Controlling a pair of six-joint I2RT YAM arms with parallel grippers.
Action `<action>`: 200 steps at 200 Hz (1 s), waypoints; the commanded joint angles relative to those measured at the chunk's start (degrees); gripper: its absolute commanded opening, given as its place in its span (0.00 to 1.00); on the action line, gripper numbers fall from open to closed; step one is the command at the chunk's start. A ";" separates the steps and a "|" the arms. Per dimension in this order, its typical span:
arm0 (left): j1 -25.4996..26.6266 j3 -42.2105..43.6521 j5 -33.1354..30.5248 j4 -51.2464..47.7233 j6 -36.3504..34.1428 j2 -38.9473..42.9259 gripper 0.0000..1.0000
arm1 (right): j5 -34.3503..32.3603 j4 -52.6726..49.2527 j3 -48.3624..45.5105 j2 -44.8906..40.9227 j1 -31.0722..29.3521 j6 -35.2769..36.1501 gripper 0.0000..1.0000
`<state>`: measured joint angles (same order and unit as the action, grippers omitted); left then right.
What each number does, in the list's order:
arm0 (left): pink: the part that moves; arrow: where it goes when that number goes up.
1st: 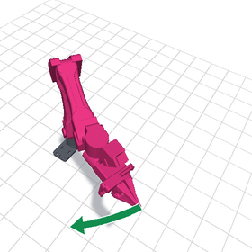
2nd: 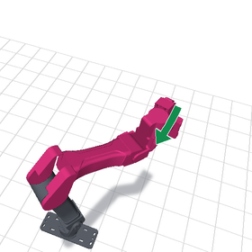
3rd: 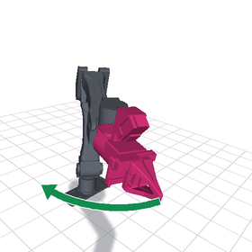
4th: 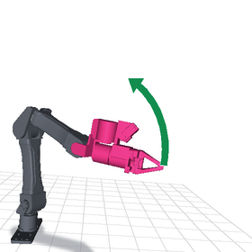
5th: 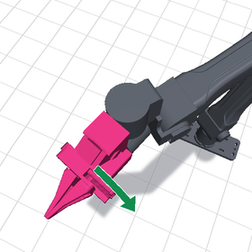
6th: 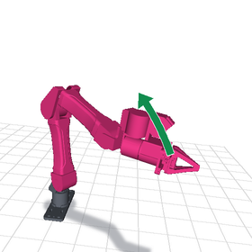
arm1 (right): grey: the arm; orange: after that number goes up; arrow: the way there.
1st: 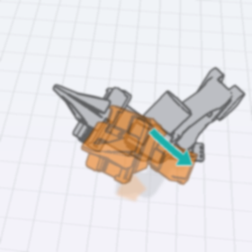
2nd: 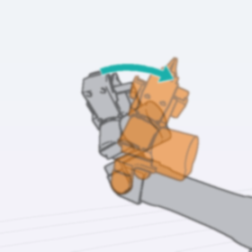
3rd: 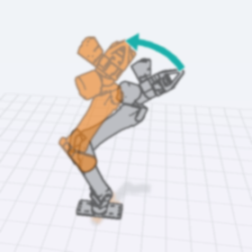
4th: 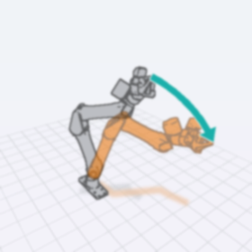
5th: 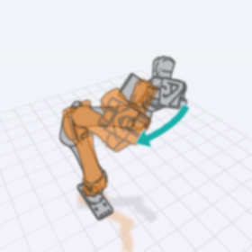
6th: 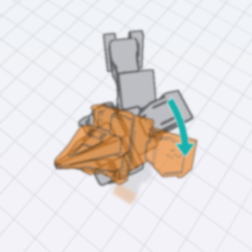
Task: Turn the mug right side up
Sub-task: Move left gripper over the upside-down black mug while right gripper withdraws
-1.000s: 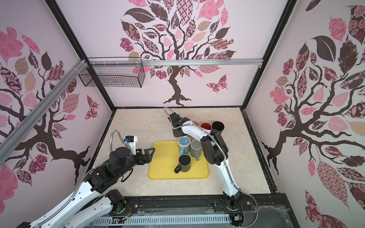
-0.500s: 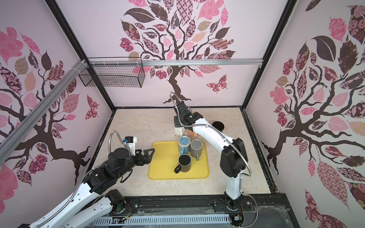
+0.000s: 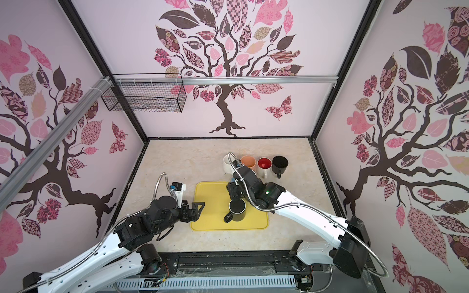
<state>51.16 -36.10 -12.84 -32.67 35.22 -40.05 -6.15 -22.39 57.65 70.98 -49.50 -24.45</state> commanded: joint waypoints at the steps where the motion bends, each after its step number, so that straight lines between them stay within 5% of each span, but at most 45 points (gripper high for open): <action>1: 0.79 1.52 0.50 0.67 -0.11 -0.28 0.94 | 0.89 3.10 -4.16 -6.30 -0.37 -1.15 0.46; 29: 1.03 4.09 6.19 6.22 -0.73 -0.33 0.91 | -2.24 3.75 -8.84 -9.95 -0.42 -0.69 0.47; 69: 2.53 3.46 6.25 8.79 -2.93 -3.25 0.89 | -6.79 0.68 -9.29 -11.21 -0.36 -1.24 0.50; 200: 15.64 -9.75 -3.22 14.00 -13.13 -31.09 0.60 | -11.93 7.10 -13.61 -13.68 -0.35 1.95 0.52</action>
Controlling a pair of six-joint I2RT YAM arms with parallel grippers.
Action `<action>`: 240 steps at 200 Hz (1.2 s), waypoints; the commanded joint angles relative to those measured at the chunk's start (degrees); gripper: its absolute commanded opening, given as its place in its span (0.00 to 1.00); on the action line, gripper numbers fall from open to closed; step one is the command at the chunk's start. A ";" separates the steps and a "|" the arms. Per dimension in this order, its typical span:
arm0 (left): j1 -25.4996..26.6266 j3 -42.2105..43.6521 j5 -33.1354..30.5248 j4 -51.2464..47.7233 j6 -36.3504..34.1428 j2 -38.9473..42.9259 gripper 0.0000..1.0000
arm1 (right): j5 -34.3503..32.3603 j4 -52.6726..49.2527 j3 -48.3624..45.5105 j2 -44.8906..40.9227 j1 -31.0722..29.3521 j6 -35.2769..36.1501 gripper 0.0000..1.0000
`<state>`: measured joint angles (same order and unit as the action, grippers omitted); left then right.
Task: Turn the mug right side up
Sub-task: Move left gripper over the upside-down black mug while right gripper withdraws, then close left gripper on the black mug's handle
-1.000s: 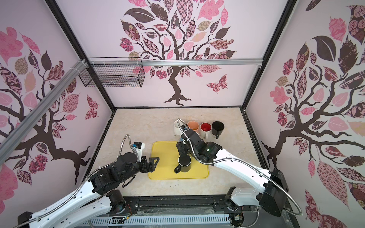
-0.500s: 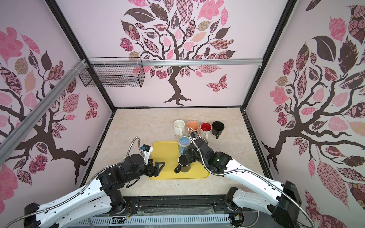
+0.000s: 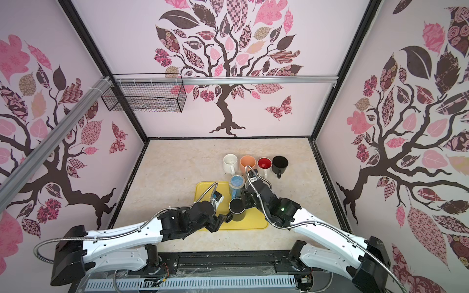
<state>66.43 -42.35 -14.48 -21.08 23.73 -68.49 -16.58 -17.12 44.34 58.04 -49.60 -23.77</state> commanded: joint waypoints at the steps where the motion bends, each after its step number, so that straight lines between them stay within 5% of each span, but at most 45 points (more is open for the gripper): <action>1: 0.36 -3.56 -1.59 2.48 -1.65 -2.76 0.60 | -1.52 1.79 -0.35 -0.74 -0.24 1.27 0.52; 136: 0.40 -10.28 -0.50 4.95 -3.10 -17.49 0.49 | -4.87 1.30 -2.94 -3.89 -0.14 0.68 0.54; 240: 0.36 -11.62 -0.99 4.01 -2.98 -20.70 0.35 | -3.39 1.93 -4.06 -4.87 -0.19 0.48 0.54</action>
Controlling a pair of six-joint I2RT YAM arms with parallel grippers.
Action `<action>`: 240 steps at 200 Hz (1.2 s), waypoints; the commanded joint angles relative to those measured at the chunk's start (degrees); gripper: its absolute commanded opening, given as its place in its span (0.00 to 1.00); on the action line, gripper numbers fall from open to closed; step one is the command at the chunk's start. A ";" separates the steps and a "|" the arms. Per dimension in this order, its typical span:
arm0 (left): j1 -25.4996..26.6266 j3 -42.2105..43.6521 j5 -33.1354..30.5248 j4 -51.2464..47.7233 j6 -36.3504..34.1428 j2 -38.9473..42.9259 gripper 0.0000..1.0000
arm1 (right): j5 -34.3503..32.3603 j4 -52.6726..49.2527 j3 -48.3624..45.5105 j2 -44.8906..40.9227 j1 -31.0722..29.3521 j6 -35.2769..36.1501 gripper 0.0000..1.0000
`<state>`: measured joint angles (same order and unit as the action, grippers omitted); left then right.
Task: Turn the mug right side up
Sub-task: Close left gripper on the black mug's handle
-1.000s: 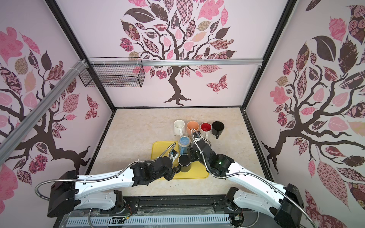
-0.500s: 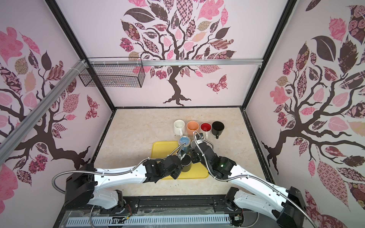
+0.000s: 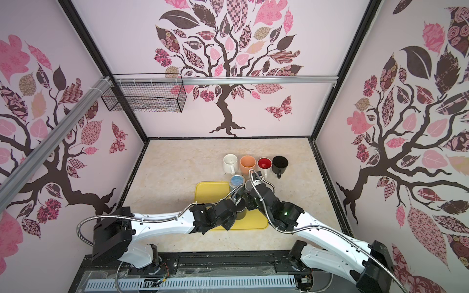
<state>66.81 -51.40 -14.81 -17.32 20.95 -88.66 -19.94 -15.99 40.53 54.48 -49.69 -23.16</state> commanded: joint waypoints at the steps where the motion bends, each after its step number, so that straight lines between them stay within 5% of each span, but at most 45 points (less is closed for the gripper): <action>1: -0.01 -2.57 -0.70 0.22 -0.21 -0.54 0.35 | -0.06 0.83 -0.27 -1.26 -0.08 -0.13 0.54; 81: -0.05 -2.34 -0.58 -0.22 -0.32 -0.37 0.22 | 1.21 1.03 -0.37 -1.47 -0.06 -0.60 0.54; 131: 0.01 -2.12 0.39 -0.43 -0.82 0.03 0.09 | 2.25 1.04 -0.60 -1.88 -0.12 -1.00 0.54; 140: 0.05 -2.04 0.48 -0.75 -0.82 0.15 0.00 | 2.37 1.05 -0.72 -2.01 -0.10 -1.09 0.54; 240: -0.01 2.40 -3.76 -1.18 -0.83 7.11 0.00 | 5.91 5.14 -2.67 -2.13 -0.08 -4.60 0.54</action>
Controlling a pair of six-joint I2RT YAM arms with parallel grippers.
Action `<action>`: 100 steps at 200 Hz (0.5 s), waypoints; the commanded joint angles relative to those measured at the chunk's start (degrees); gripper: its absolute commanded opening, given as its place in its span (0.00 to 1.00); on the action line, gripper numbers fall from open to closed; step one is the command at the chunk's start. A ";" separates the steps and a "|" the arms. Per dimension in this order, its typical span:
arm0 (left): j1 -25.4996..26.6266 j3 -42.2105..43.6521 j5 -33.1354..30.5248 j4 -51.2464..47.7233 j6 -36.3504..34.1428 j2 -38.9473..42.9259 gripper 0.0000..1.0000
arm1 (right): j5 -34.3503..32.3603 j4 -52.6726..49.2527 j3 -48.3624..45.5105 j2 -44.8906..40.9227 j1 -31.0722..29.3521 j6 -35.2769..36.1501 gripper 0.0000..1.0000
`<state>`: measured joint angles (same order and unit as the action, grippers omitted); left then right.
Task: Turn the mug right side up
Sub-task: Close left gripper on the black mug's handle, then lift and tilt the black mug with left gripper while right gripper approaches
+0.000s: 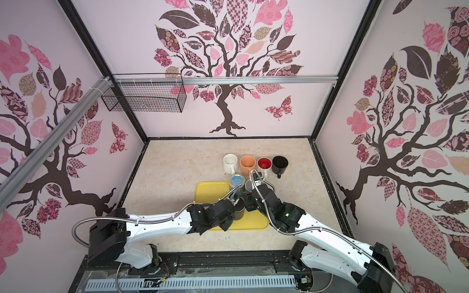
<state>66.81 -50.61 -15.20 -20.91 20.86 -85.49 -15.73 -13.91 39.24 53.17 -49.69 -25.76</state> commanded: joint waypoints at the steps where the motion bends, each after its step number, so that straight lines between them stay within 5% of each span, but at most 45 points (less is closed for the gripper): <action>1: -0.01 1.72 -3.40 2.51 -0.78 4.02 0.00 | 1.77 3.17 -1.42 -0.80 -0.07 -2.09 0.54; 100: -1.64 7.75 -3.16 2.32 2.45 22.20 0.00 | 7.59 11.48 -5.48 -4.22 -0.07 -7.31 0.54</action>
<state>66.41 -43.83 -16.01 -22.24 21.58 -69.43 -10.70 -7.09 35.46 50.33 -49.69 -30.74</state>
